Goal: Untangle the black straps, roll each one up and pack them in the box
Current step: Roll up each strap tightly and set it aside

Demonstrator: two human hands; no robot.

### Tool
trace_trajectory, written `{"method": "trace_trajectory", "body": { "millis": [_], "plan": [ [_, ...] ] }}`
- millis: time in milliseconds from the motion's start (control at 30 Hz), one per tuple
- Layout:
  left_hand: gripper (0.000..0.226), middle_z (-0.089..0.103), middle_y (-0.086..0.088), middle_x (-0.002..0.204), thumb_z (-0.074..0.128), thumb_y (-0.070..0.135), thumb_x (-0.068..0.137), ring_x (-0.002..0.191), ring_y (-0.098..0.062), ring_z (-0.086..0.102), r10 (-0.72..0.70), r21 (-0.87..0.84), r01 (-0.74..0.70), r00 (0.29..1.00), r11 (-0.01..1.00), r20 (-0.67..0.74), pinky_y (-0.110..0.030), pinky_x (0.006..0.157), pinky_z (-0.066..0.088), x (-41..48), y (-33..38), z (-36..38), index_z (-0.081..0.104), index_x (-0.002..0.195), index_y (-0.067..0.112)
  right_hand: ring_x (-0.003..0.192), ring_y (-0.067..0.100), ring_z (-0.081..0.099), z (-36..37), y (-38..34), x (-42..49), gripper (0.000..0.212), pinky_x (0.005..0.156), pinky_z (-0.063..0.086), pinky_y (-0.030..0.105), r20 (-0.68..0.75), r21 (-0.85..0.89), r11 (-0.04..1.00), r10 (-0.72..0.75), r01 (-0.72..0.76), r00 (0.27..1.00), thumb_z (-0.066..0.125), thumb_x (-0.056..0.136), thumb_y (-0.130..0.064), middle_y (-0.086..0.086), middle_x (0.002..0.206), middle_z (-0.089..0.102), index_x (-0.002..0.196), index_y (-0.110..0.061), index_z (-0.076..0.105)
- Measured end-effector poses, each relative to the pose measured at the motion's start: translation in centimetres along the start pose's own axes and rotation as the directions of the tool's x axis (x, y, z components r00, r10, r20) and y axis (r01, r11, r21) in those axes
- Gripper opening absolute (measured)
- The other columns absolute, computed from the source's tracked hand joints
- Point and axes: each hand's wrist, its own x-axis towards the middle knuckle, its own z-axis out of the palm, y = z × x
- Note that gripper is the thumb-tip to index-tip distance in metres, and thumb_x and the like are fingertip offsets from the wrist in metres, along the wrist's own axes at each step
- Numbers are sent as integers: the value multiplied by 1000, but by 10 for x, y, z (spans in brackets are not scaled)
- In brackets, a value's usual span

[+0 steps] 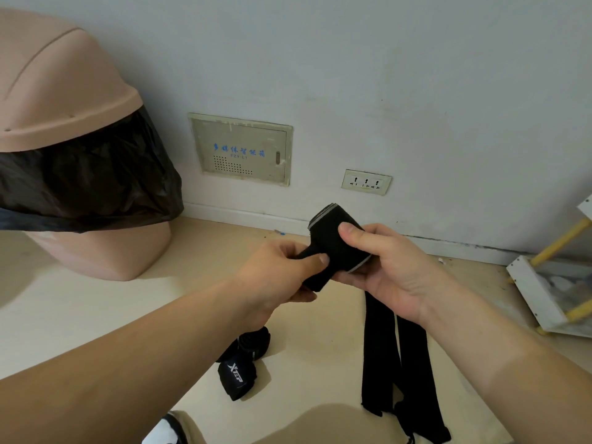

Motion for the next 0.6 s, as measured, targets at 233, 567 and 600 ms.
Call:
{"method": "trace_trajectory", "body": {
  "millis": [233, 567, 600],
  "plan": [
    [10, 81, -3, 102, 72, 20, 99, 94, -18, 74, 22, -11, -25, 981, 1000, -192, -29, 77, 59, 5, -2, -1, 80, 105, 20, 103, 31, 79, -11, 9, 4, 57, 88, 65, 50, 79, -388, 921, 8, 24, 997, 93, 70, -15, 20, 114, 78, 118, -1, 67],
    [7, 83, -4, 90, 77, 13, 96, 91, -26, 80, 155, -122, -202, 935, 972, -318, -40, 92, 65, -3, 7, 3, 84, 96, 14, 110, 25, 77, -3, 15, 8, 36, 100, 61, 54, 94, -455, 870, -165, 190, 982, 86, 86, -9, 5, 113, 82, 119, -20, 77],
    [9, 83, -3, 91, 76, 14, 97, 93, -26, 80, 157, -127, -205, 935, 970, -317, -41, 95, 64, -4, 8, 4, 84, 97, 15, 109, 24, 77, -2, 15, 9, 36, 101, 61, 53, 78, -465, 863, -184, 199, 980, 88, 85, -11, 3, 112, 82, 118, -22, 77]
  ]
}}
